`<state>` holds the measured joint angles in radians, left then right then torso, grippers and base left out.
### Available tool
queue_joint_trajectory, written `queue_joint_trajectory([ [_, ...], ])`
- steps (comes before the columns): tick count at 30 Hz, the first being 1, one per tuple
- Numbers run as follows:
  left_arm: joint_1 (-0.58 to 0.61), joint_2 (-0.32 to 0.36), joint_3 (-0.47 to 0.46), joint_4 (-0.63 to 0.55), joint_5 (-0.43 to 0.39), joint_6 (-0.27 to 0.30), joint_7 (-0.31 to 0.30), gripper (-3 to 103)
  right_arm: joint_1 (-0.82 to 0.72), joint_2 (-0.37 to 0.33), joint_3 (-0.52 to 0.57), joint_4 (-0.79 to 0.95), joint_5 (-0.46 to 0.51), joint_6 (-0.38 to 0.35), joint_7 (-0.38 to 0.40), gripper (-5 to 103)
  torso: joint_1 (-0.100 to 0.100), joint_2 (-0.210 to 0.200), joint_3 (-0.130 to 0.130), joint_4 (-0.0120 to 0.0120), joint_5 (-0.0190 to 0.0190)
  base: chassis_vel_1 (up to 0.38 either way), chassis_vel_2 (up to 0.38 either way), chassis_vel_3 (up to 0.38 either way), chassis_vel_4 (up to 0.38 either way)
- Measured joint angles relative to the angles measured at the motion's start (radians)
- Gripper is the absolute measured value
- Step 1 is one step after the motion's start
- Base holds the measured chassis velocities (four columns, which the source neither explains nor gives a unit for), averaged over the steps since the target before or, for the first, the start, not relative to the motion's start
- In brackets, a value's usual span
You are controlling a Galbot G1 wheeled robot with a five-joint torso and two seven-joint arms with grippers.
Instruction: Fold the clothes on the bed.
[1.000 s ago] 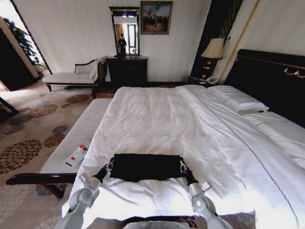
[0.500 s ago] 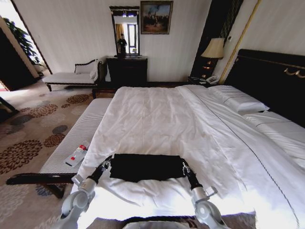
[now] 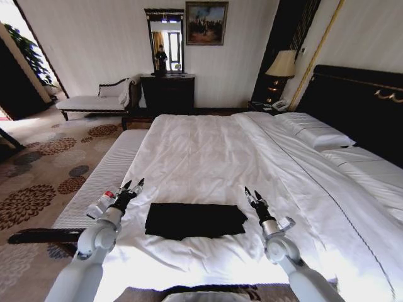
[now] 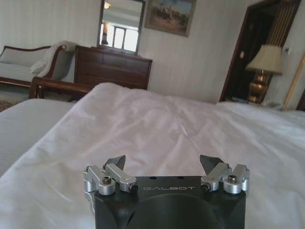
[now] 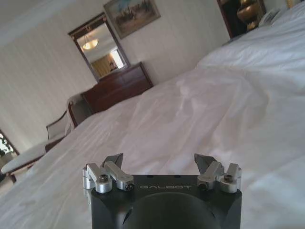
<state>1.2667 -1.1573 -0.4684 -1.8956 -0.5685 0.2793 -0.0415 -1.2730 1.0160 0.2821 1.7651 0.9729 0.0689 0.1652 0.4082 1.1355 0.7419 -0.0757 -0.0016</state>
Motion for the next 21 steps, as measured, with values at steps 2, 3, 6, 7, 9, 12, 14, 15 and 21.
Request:
queue_joint_trajectory([
  [2, 0.004, -0.009, 0.032, 0.016, 0.037, 0.000, -0.002, 93, 0.009, 0.005, -0.023, -0.010, -0.012, -0.019, 0.007, 88, 0.000, 0.000, 0.000, 0.0004, 0.0000, 0.000, 0.000, 0.000, 0.000],
  [3, 0.010, -0.014, 0.046, 0.026, 0.060, 0.000, -0.003, 97, 0.010, 0.007, -0.035, -0.015, -0.023, -0.025, 0.012, 88, 0.000, 0.000, 0.000, 0.0004, -0.0001, 0.000, 0.000, 0.000, 0.000],
  [6, 0.082, -0.036, 0.079, 0.058, 0.175, -0.024, -0.006, 100, -0.044, 0.005, -0.066, -0.013, -0.116, -0.060, 0.060, 99, 0.000, 0.000, 0.000, -0.0002, -0.0001, 0.000, 0.000, 0.000, 0.000],
  [7, 0.082, -0.036, 0.079, 0.058, 0.175, -0.024, -0.006, 100, -0.044, 0.005, -0.066, -0.013, -0.116, -0.060, 0.060, 99, 0.000, 0.000, 0.000, -0.0002, -0.0001, 0.000, 0.000, 0.000, 0.000],
  [9, 0.171, -0.035, 0.069, 0.057, 0.238, -0.053, 0.015, 100, -0.119, -0.002, -0.066, 0.013, -0.179, -0.069, 0.100, 100, -0.001, 0.000, 0.000, 0.0000, -0.0004, 0.000, 0.000, 0.000, 0.000],
  [12, 0.220, -0.034, 0.051, 0.055, 0.268, -0.077, 0.028, 100, -0.166, -0.001, -0.063, 0.025, -0.216, -0.065, 0.116, 100, -0.001, 0.000, 0.000, 0.0003, 0.0000, 0.000, 0.000, 0.000, 0.000],
  [14, 0.249, -0.037, 0.040, 0.060, 0.283, -0.091, 0.035, 100, -0.203, 0.006, -0.060, 0.029, -0.257, -0.052, 0.128, 100, -0.001, 0.000, -0.001, 0.0001, -0.0003, 0.000, 0.000, 0.000, 0.000],
  [15, 0.267, -0.042, 0.030, 0.067, 0.295, -0.103, 0.040, 100, -0.227, 0.015, -0.058, 0.029, -0.287, -0.041, 0.138, 100, -0.001, 0.000, 0.000, -0.0002, -0.0003, 0.000, 0.000, 0.000, 0.000],
  [21, 0.314, -0.055, -0.018, 0.042, 0.291, -0.121, 0.051, 100, -0.309, 0.066, -0.017, 0.044, -0.391, 0.029, 0.198, 100, -0.001, 0.000, -0.001, 0.0000, -0.0002, 0.000, 0.000, 0.000, 0.000],
])
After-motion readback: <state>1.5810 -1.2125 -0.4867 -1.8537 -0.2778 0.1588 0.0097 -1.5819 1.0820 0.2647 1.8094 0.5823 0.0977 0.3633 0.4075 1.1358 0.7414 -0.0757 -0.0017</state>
